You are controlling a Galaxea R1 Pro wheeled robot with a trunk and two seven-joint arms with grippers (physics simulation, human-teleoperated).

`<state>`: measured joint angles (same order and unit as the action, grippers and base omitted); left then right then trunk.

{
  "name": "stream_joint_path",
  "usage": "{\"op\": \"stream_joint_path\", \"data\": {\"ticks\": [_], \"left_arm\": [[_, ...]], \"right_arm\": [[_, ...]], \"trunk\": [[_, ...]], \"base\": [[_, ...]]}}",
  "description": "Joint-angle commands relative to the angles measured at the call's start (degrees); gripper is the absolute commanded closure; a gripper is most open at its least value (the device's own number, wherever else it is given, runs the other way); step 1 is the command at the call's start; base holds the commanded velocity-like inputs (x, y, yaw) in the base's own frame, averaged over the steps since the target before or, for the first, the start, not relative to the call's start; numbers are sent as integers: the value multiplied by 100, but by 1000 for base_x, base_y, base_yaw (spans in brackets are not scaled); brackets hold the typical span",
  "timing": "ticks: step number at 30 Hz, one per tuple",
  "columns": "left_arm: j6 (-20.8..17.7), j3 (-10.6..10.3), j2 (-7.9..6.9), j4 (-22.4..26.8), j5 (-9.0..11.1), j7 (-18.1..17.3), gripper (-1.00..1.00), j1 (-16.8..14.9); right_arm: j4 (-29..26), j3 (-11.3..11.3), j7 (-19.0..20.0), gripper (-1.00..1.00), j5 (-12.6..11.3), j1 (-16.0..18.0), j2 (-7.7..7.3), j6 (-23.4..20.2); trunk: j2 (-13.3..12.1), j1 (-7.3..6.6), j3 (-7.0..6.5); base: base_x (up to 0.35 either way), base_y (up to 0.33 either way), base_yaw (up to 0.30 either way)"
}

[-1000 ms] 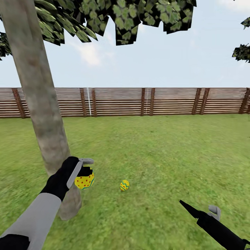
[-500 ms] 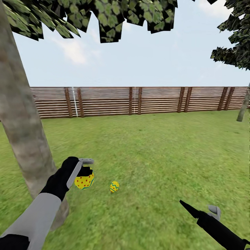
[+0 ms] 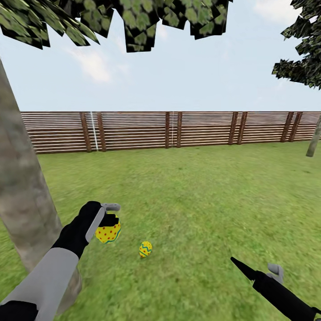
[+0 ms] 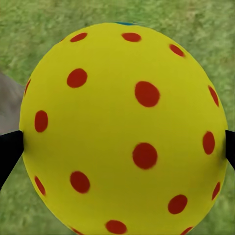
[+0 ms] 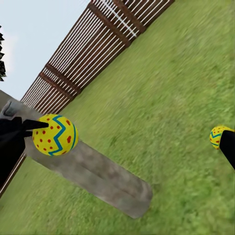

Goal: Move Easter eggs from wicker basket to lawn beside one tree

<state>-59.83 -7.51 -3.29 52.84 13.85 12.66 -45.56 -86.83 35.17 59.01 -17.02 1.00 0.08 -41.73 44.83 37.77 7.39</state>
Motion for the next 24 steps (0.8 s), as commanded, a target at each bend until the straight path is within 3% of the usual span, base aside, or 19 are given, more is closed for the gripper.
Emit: {"op": "stream_joint_path", "data": {"ticks": [1,19,24], "left_arm": [[-17,-16,-12,-10,54,53,100,-38],[-17,-14,-19,-10,55,53,100,-52],[-17,-14,35,-10,56,61,100,-22]], "right_arm": [[-2,1,-6,-100,-13,7,-19,-3],[-1,5,-10,-100,-21,6,-23,1],[8,-1,-20,-100,-39,13,-123,-19]], "trunk": [[7,5,9],[7,5,9],[7,5,9]], "base": [[0,0,0],[0,0,-1],[0,0,-197]]}}
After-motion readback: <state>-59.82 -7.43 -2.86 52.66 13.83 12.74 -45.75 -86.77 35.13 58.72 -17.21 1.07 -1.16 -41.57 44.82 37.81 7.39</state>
